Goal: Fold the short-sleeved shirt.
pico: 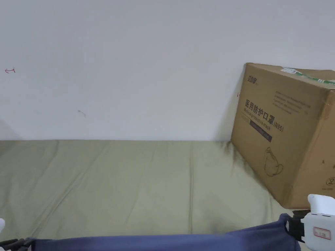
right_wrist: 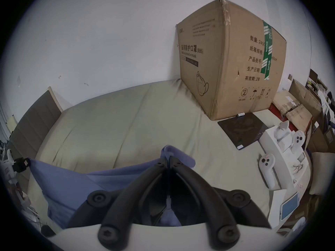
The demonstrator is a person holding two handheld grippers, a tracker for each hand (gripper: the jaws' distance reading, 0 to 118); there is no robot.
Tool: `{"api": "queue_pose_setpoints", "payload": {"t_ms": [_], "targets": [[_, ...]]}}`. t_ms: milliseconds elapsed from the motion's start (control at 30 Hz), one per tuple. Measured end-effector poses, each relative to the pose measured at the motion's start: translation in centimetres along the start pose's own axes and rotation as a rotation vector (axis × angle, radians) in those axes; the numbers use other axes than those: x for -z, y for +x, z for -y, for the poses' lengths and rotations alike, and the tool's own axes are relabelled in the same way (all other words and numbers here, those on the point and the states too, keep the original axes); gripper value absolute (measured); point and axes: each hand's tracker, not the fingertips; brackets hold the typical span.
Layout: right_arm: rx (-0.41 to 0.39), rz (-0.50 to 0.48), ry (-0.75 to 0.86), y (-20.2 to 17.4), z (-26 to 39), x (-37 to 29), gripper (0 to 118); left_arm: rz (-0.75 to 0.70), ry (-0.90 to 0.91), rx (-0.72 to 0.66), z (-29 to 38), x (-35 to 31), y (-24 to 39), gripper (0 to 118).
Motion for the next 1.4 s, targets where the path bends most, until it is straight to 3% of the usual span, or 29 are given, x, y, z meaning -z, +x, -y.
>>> {"api": "queue_pose_setpoints", "payload": {"t_ms": [233, 367, 467, 500, 533, 567, 600, 633, 667, 700, 867, 1033, 1067, 1100, 1133, 1167, 1200, 1267, 1333, 1400], "targets": [[-0.005, -0.040, -0.235, 2.1, 9.7, -5.1, 1, 0.031, -0.228, -0.012, 7.6, -3.2, -1.2, 0], [-0.012, -0.022, -0.396, 2.9, 15.4, -4.2, 1, 0.035, -0.397, -0.040, 12.5, -1.9, -2.6, 0], [0.003, 0.000, -0.413, 3.2, 17.5, -2.4, 1, 0.050, -0.421, -0.047, 14.7, -1.2, -2.8, 1], [0.010, 0.004, -0.401, 3.3, 17.6, -2.3, 1, 0.051, -0.420, -0.048, 15.0, -1.3, -2.6, 9], [0.029, 0.011, -0.371, 3.5, 17.5, -2.3, 1, 0.042, -0.423, -0.052, 15.2, -1.4, -2.7, 29], [0.056, -0.004, -0.348, 3.5, 17.3, -2.6, 4, 0.034, -0.426, -0.074, 15.0, -1.7, -2.9, 56], [0.073, -0.013, -0.341, 3.4, 16.8, -3.0, 24, 0.045, -0.417, -0.096, 14.7, -2.3, -3.0, 92], [0.074, -0.020, -0.334, 3.1, 16.4, -3.6, 59, 0.076, -0.361, -0.113, 13.9, -3.6, -2.5, 97], [0.073, -0.026, -0.323, 2.9, 15.9, -4.3, 97, 0.085, -0.333, -0.116, 13.1, -4.3, -2.3, 95], [0.047, -0.061, -0.232, 2.0, 15.2, -5.9, 117, 0.095, -0.295, -0.110, 12.2, -5.2, -1.8, 97], [-0.059, -0.119, 0.073, -3.2, 12.2, -11.8, 117, 0.119, 0.059, -0.075, 7.5, -10.1, 2.5, 97], [0.008, -0.210, 0.480, -8.8, 11.2, -17.5, 116, 0.041, 0.499, -0.058, 5.9, -14.0, 7.9, 97], [0.027, -0.215, 0.542, -9.7, 11.2, -18.2, 115, 0.044, 0.562, -0.056, 6.0, -14.4, 8.8, 94], [0.043, -0.214, 0.589, -10.4, 11.2, -18.9, 108, 0.038, 0.604, -0.051, 6.0, -14.8, 9.5, 80], [0.051, -0.222, 0.613, -10.8, 11.2, -19.3, 91, 0.048, 0.620, -0.045, 6.0, -15.0, 10.1, 55], [0.047, -0.238, 0.622, -11.2, 11.2, -19.5, 57, 0.041, 0.605, -0.043, 6.0, -15.0, 10.5, 22], [0.036, -0.227, 0.603, -11.7, 11.0, -19.3, 5, 0.023, 0.604, -0.039, 5.9, -15.1, 11.0, 0], [0.032, -0.147, 0.586, -12.1, 10.7, -19.2, 1, 0.008, 0.610, -0.035, 6.2, -15.3, 11.3, 0], [0.050, -0.205, 0.547, -11.6, 10.5, -18.4, 1, 0.058, 0.578, -0.052, 5.7, -15.1, 10.9, 0], [0.085, -0.201, 0.523, -11.3, 10.3, -18.4, 1, 0.037, 0.542, -0.070, 5.0, -15.3, 9.8, 0]]}}
